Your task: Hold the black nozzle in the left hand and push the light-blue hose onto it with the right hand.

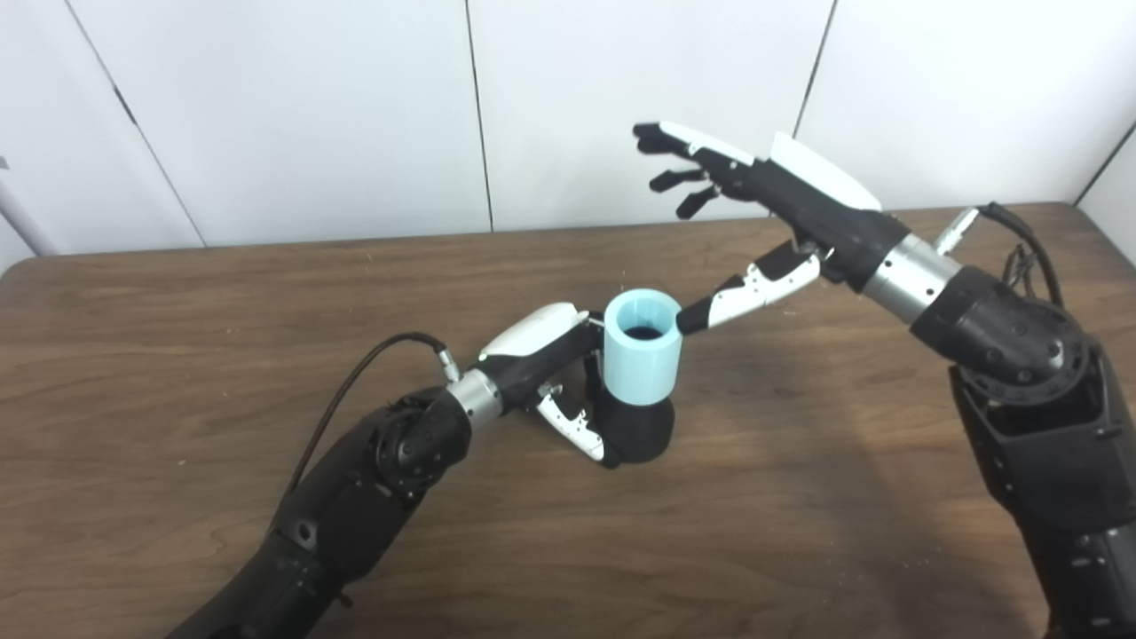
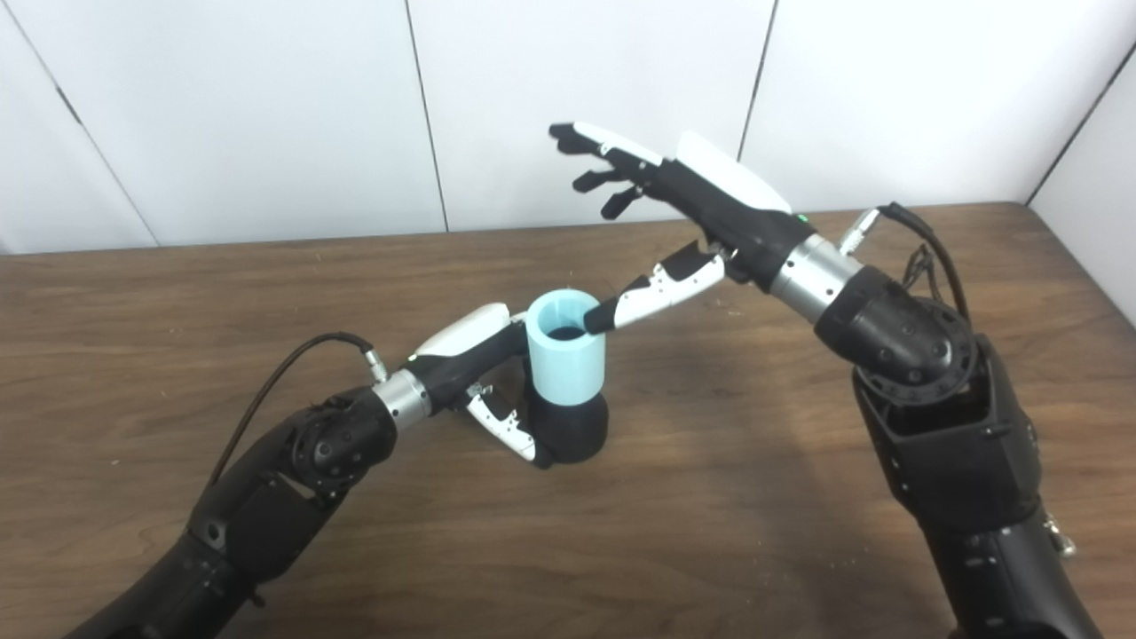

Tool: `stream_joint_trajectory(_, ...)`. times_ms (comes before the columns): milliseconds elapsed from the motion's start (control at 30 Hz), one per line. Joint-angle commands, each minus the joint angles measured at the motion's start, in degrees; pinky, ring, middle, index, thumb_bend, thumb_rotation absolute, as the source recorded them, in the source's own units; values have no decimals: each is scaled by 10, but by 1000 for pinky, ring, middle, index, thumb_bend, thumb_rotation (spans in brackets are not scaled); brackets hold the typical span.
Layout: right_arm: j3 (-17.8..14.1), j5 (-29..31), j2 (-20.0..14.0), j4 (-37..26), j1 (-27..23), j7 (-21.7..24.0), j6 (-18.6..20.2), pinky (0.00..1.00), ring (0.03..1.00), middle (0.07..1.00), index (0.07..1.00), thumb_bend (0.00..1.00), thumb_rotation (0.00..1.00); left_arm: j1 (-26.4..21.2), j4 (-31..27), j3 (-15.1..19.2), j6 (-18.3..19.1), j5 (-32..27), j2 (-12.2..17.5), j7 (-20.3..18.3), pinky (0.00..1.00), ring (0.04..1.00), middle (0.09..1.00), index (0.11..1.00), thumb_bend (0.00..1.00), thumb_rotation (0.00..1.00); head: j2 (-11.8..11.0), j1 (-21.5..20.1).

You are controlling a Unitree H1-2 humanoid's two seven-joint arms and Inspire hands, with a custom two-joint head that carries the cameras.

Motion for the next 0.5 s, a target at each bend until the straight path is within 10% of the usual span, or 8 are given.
stream_joint_trajectory(0,-22,23,6,8,-12,-28,11,658,810,922,945,640,387,30,39,-21,22,34,20,-41,1000,617,496,477,526,0,-2,0)
stream_joint_trajectory(233,-79,86,61,11,22,-78,157,594,729,803,820,557,393,29,42,-19,18,31,22,-40,1000,617,496,477,526,0,-6,2)
stream_joint_trajectory(467,-97,185,94,66,71,-169,163,549,665,738,749,525,391,29,42,-18,19,33,15,-36,1000,612,496,477,526,0,-21,50)
